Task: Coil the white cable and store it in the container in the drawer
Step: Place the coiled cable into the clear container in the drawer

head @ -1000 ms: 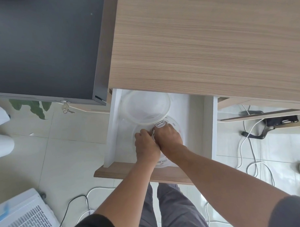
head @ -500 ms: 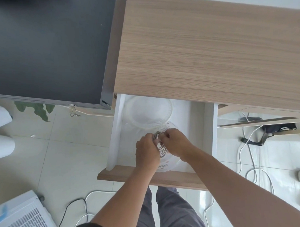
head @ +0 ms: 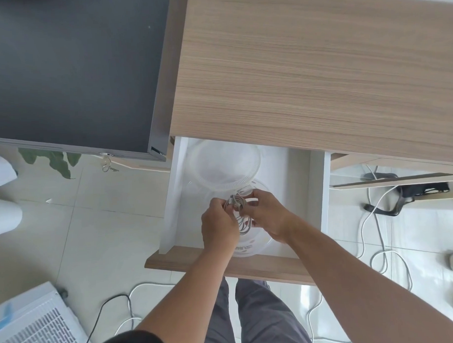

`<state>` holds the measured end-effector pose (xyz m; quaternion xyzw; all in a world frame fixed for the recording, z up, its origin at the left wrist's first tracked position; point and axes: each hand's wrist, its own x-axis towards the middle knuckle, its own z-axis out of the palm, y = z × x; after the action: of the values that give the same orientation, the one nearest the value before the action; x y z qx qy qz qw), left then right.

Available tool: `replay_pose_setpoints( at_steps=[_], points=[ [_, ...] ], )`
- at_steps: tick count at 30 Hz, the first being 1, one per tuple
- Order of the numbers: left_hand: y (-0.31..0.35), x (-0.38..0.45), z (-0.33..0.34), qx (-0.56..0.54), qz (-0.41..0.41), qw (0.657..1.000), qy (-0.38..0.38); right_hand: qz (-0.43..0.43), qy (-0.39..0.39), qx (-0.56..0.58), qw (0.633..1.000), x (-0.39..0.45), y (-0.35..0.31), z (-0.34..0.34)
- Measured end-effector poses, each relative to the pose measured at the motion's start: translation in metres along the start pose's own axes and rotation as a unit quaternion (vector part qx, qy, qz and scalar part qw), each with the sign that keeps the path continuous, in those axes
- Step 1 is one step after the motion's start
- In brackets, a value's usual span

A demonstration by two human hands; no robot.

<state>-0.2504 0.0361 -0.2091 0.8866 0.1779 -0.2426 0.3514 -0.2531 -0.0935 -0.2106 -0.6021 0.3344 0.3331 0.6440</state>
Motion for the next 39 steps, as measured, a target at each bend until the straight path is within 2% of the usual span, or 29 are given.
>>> replay_pose_setpoints(
  at_steps=[4,8,10,15,17,20,24,31,35,37,39],
  points=[
    [0.005,0.005,0.009,-0.004,-0.026,1.000,-0.004,-0.044,0.067,-0.123,0.989,0.005,0.003,0.005],
    [0.006,0.012,0.018,0.008,-0.048,0.999,-0.019,-0.079,0.130,-0.228,0.962,0.010,0.009,0.012],
    [0.003,0.016,0.022,0.023,-0.046,0.998,-0.027,-0.070,0.133,-0.227,0.962,0.012,0.011,0.014],
    [-0.004,0.019,0.026,0.032,-0.034,0.998,-0.032,-0.008,0.119,-0.136,0.984,0.018,0.010,0.016],
    [-0.003,0.018,0.027,0.015,-0.030,0.999,-0.024,-0.006,0.121,-0.155,0.980,0.020,0.011,0.017],
    [0.001,0.016,0.030,-0.010,-0.025,1.000,-0.005,-0.045,0.168,-0.228,0.958,0.022,0.012,0.020],
    [0.000,0.018,0.032,0.006,-0.043,0.999,0.008,-0.120,0.229,-0.338,0.905,0.027,0.016,0.024],
    [-0.001,0.019,0.030,0.035,-0.046,0.998,0.011,-0.119,0.243,-0.462,0.845,0.026,0.020,0.031],
    [-0.001,0.022,0.027,0.069,-0.036,0.997,-0.026,-0.087,0.227,-0.408,0.880,0.025,0.012,0.028],
    [0.000,0.025,0.026,0.084,-0.047,0.994,-0.044,-0.079,0.217,-0.431,0.872,0.025,0.010,0.026],
    [0.001,0.026,0.024,0.098,-0.059,0.992,-0.056,-0.085,0.212,-0.492,0.840,0.023,0.009,0.026]
  ],
)
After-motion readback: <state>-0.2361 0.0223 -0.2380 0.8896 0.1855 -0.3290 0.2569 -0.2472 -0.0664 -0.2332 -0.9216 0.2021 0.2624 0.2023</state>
